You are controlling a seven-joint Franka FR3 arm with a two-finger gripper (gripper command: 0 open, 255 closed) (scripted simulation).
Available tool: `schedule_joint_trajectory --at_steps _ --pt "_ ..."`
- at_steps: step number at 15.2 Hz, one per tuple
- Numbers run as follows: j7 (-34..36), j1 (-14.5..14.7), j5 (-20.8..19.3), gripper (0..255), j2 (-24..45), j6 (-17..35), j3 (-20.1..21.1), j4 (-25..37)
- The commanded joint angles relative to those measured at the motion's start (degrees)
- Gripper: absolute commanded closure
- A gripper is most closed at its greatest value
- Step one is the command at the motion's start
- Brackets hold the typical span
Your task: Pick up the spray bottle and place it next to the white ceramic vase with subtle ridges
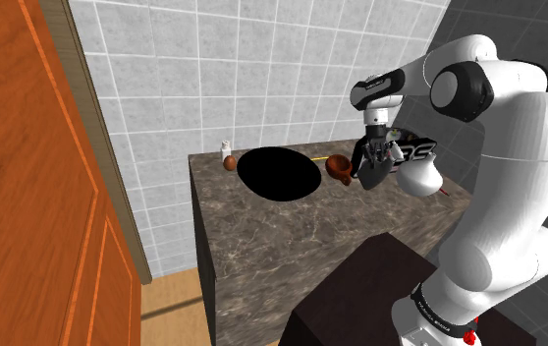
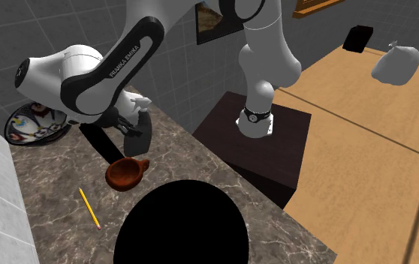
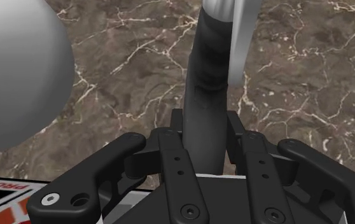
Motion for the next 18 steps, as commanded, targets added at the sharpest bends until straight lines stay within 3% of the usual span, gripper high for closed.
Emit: schedule_joint_trajectory --at_steps 1,6,10,18 --pt "0.0 -0.01 0.0 0 0.07 0.02 0.0 -0.11" --pt "0.0 -0.01 0.01 0 0.1 0.0 0.01 -0.07" --pt "-0.43 -0.12 0.49 0 2.23 -7.81 0.19 9.83" --pt "-0.43 -0.12 0.49 0 2.23 -7.81 0.19 9.83"
